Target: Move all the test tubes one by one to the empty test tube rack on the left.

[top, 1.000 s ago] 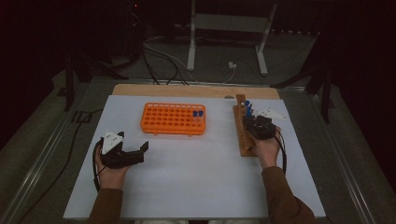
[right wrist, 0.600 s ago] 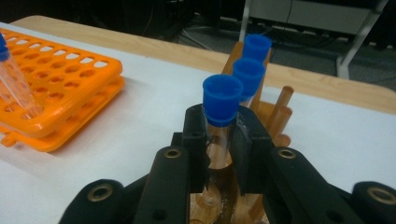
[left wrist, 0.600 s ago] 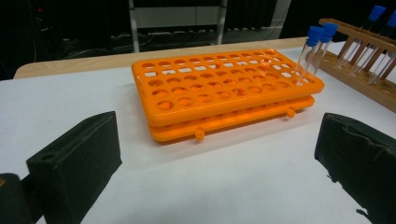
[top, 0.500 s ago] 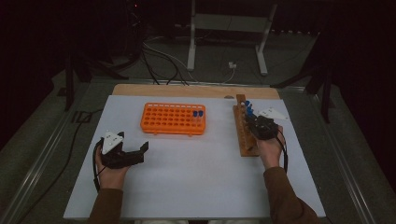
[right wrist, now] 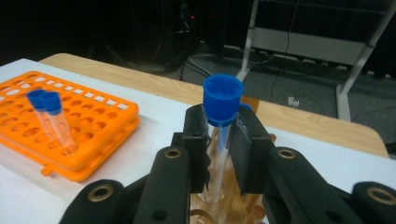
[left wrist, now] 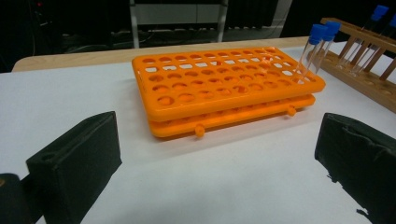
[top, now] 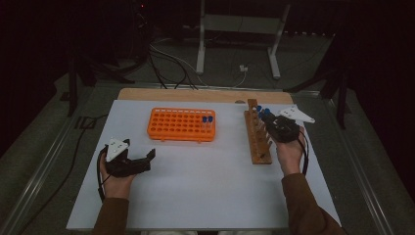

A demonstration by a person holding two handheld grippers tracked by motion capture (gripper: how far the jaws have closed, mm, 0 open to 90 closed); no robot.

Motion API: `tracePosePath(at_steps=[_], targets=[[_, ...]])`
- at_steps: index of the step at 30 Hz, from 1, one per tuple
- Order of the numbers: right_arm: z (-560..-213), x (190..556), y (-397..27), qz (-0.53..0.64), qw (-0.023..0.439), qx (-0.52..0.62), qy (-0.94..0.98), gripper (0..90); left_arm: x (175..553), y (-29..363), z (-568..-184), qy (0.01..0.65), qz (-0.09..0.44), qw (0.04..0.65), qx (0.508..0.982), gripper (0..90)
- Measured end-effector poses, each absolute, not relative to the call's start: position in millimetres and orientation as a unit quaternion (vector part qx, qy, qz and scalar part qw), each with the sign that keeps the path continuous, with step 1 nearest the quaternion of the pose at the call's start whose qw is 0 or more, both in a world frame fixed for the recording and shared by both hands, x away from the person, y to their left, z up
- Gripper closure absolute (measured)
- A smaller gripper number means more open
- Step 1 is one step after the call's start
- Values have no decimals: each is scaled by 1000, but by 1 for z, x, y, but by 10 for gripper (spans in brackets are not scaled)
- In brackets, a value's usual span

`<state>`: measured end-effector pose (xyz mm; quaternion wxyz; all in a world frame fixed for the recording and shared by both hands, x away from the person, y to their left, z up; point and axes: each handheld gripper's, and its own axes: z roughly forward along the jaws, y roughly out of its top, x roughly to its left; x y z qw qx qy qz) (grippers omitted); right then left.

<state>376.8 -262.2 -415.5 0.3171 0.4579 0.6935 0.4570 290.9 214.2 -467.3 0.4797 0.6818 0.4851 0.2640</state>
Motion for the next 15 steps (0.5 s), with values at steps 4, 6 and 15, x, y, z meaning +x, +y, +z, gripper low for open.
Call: tracePosePath(at_steps=[4,6,15], targets=[[-407,371,-258,466,318,444,696,777,291,214,-467,483,258,490,678,12],[-404,369,-254,471,310,436,701,777,291,213,-466,477,258,496,678,23],[-409,363,-232,488,270,411,722,776,293,191,-457,431,254,526,688,23]])
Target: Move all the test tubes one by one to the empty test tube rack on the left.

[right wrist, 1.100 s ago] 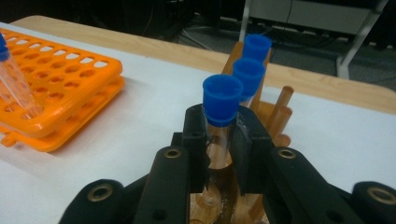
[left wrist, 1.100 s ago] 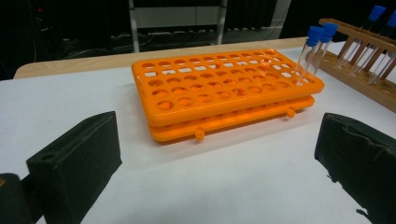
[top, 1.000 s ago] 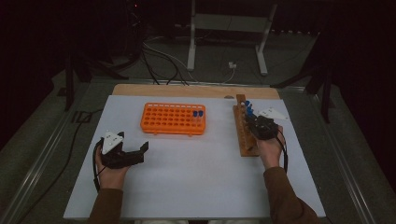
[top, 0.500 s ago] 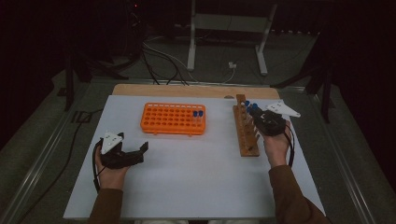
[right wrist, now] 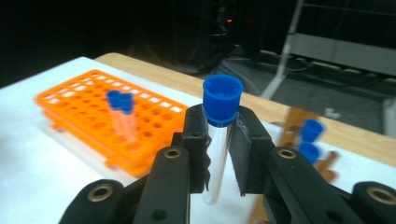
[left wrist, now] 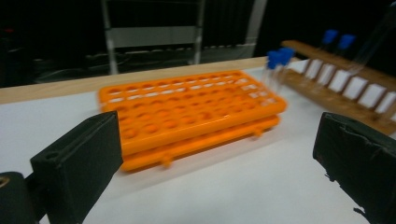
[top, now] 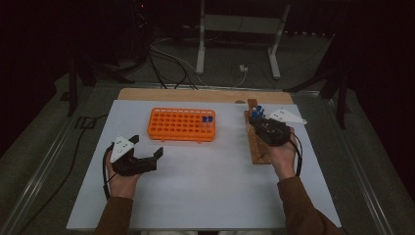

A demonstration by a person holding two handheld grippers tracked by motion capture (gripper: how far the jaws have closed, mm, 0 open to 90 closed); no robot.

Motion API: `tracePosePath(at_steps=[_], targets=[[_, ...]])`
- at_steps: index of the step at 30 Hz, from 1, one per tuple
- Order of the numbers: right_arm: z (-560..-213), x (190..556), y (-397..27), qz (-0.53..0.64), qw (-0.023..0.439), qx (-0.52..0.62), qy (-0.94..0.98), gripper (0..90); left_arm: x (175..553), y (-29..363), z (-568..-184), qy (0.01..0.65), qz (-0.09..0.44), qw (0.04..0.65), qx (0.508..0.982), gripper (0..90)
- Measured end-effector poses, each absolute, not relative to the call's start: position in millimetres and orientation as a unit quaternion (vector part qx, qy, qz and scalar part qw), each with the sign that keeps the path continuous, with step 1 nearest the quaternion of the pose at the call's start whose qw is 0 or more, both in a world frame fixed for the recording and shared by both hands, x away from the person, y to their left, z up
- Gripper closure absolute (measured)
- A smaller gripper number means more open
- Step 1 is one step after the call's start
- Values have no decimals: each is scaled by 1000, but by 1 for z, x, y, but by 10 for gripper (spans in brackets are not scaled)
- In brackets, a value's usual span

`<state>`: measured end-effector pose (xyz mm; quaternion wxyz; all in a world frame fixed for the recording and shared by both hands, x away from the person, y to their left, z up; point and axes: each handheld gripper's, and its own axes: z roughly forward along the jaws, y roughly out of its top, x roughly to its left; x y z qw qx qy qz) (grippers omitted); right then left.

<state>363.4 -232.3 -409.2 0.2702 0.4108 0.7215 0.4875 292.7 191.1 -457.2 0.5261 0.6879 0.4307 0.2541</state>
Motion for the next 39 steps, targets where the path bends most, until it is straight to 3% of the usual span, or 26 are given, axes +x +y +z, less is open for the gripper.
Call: tracePosePath(at_steps=[35,39], targets=[[-412,340,-152,522,175,332,766,775,328,70,-444,355,199,502,764,17],[-413,339,-148,525,167,329,767,775,329,61,-445,346,197,490,775,53]])
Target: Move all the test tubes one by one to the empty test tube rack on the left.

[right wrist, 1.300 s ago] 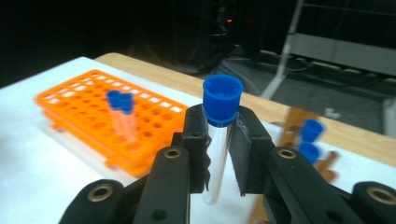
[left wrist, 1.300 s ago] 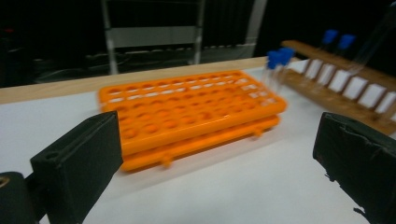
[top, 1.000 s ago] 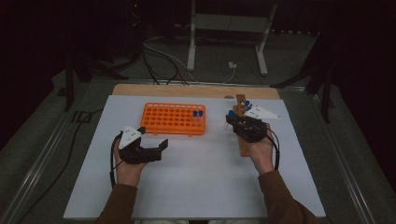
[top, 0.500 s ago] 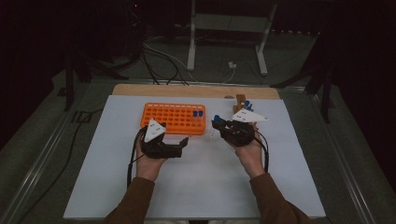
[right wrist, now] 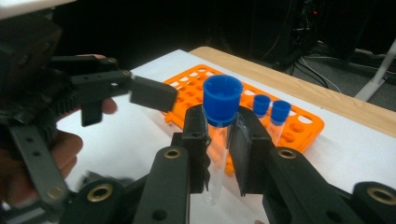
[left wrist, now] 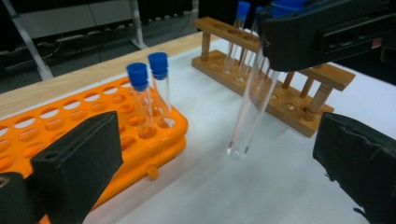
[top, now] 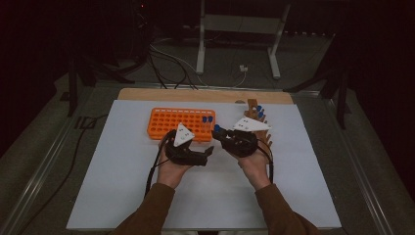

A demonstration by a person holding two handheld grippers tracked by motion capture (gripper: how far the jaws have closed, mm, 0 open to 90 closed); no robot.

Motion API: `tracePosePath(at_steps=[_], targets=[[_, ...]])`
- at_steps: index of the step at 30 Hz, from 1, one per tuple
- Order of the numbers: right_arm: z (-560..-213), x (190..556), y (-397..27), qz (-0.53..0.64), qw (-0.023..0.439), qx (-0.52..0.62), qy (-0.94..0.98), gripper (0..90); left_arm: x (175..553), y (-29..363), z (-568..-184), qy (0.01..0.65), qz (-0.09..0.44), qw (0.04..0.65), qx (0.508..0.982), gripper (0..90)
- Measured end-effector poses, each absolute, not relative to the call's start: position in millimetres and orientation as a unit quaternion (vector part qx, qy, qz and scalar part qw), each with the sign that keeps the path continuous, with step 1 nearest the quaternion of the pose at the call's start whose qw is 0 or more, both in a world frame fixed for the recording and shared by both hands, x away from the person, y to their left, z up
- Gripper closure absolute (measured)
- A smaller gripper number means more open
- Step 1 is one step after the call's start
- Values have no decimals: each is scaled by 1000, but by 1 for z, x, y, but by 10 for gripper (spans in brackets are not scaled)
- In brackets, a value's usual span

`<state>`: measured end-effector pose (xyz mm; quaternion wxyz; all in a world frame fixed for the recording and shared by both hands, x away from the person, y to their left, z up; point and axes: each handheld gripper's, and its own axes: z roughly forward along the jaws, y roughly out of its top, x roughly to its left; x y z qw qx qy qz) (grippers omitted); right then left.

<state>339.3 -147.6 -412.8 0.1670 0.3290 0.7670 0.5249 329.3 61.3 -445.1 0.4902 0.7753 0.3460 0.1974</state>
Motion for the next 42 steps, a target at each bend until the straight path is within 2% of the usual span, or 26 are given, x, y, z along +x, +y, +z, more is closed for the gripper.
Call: tracePosePath(at_steps=[6,10,14,20,27,31,37,42], targets=[[-415,339,-141,522,159,325,772,775,327,54,-445,326,203,495,780,266],[-416,339,-140,526,149,325,771,775,326,52,-445,308,203,502,782,487],[-416,338,-138,528,145,323,772,775,325,50,-444,299,205,504,784,629],[-416,337,-138,529,141,320,773,775,326,51,-444,298,208,503,784,770],[-416,338,-140,531,136,318,774,753,327,51,-444,294,208,502,787,780],[-414,340,-148,551,112,317,764,535,332,56,-446,303,213,496,785,780],[-413,338,-163,526,157,341,763,196,341,69,-443,322,225,497,774,781],[-417,336,-174,496,200,363,763,89,348,77,-443,335,234,496,766,781]])
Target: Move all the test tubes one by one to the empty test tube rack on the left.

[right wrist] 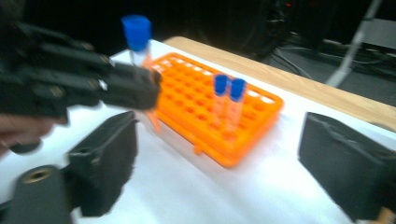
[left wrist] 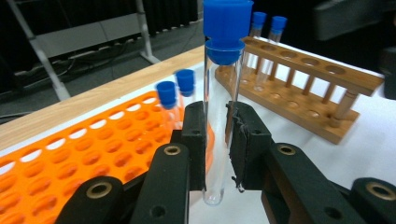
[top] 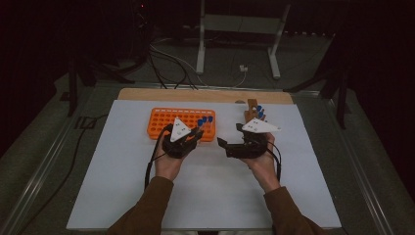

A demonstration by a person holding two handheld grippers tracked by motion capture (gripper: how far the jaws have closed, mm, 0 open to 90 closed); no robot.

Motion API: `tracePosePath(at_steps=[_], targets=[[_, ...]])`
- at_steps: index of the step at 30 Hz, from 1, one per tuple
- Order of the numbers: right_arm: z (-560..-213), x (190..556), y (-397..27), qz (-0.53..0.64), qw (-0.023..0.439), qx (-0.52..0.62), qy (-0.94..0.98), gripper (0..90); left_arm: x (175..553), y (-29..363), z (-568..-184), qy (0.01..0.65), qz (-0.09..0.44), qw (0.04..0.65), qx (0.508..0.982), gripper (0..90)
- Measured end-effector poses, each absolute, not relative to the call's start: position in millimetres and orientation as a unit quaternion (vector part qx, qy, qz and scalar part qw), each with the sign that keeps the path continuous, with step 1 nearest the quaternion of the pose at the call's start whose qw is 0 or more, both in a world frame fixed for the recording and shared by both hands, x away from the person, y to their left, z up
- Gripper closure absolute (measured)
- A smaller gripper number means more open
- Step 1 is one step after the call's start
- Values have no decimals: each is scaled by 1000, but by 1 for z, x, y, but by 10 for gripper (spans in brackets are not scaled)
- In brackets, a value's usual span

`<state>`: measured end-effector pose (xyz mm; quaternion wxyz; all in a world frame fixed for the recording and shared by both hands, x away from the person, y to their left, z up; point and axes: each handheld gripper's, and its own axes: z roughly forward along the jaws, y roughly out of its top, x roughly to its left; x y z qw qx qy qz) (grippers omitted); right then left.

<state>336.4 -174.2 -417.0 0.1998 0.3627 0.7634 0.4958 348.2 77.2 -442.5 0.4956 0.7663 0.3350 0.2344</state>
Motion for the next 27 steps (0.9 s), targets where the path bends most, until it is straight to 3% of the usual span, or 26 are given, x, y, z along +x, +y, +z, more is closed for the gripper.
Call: tracePosePath(at_steps=[11,27], targets=[[-427,329,-204,475,238,385,755,35,369,81,-442,339,259,491,760,779],[-425,323,-225,501,238,401,729,36,399,75,-466,371,247,498,744,778]])
